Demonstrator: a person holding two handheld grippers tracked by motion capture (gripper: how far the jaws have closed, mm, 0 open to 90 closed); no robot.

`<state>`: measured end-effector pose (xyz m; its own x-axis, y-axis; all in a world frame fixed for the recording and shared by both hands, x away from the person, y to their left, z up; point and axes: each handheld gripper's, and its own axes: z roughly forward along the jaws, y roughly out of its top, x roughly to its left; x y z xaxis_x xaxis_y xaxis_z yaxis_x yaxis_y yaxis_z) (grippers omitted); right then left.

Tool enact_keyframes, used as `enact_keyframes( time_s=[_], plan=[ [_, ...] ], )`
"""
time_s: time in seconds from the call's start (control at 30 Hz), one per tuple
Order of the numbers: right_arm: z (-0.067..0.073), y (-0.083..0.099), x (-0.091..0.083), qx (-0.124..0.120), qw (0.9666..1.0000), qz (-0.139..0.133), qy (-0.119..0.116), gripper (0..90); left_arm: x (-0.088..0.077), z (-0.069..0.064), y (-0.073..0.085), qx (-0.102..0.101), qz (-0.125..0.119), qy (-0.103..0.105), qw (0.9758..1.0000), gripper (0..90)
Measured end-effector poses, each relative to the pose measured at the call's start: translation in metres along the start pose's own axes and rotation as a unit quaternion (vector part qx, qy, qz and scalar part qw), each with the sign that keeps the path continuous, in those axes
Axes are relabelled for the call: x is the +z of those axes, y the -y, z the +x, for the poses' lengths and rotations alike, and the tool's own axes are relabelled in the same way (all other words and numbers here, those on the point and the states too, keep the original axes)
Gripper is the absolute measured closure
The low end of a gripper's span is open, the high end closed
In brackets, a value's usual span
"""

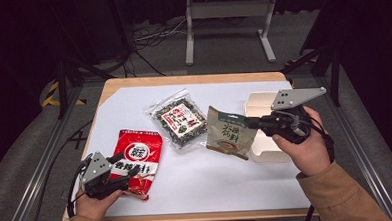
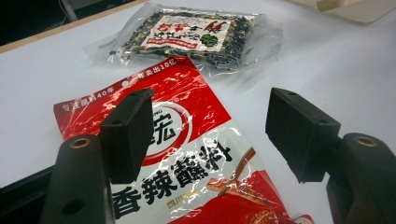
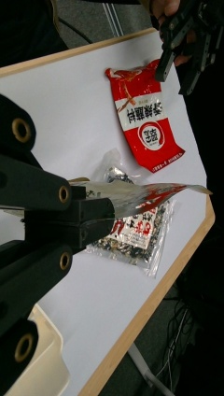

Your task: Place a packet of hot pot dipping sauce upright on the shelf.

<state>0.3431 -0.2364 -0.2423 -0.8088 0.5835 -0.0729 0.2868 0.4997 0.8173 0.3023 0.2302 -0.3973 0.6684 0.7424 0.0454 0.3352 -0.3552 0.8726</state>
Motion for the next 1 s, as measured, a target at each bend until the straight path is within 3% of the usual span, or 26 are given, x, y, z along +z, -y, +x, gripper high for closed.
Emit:
enact_keyframes(
  time_s=[0.33,1.0],
  plan=[
    [-0.011,-0.012,-0.008,-0.018,0.9995,-0.002,0.027,90.0,-0.001,0.002,0.001,-0.006,-0.003,-0.003,1.0000,32.7],
    [-0.048,-0.022,-0.024,-0.022,0.9974,-0.007,0.069,90.0,-0.001,0.004,0.002,-0.012,-0.002,-0.005,0.9999,32.5]
  ],
)
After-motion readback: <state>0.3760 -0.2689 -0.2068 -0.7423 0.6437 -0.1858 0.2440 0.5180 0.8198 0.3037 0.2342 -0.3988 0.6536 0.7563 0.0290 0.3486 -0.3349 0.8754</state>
